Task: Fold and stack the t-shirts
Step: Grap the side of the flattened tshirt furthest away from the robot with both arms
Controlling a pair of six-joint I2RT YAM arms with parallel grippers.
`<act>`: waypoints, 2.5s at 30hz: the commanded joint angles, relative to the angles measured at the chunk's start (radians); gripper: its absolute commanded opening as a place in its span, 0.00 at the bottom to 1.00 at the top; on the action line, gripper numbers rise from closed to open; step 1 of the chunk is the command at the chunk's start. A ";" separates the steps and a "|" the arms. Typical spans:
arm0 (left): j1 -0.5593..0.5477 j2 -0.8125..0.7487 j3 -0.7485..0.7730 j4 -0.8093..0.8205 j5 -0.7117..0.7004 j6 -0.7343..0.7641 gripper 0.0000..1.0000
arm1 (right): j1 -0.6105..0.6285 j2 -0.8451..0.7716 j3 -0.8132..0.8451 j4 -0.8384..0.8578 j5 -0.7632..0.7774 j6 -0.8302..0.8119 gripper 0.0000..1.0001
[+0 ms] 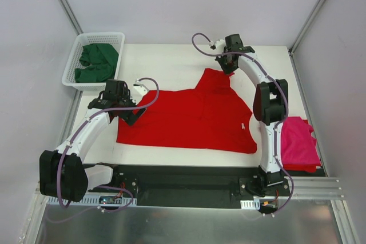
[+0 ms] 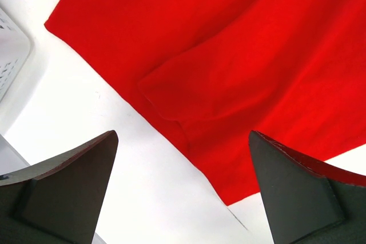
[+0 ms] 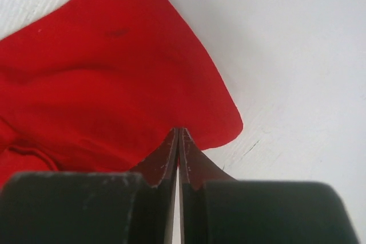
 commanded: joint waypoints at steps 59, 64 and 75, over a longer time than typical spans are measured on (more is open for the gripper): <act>0.006 -0.060 -0.011 -0.024 0.047 0.015 0.99 | 0.065 -0.649 -0.380 -0.346 -0.338 -0.167 0.01; 0.006 -0.062 -0.005 -0.024 0.050 0.015 0.99 | 0.068 -0.659 -0.409 -0.366 -0.347 -0.188 0.01; 0.006 -0.063 -0.011 -0.028 0.047 0.021 0.99 | 0.078 -0.705 -0.449 -0.428 -0.353 -0.217 0.01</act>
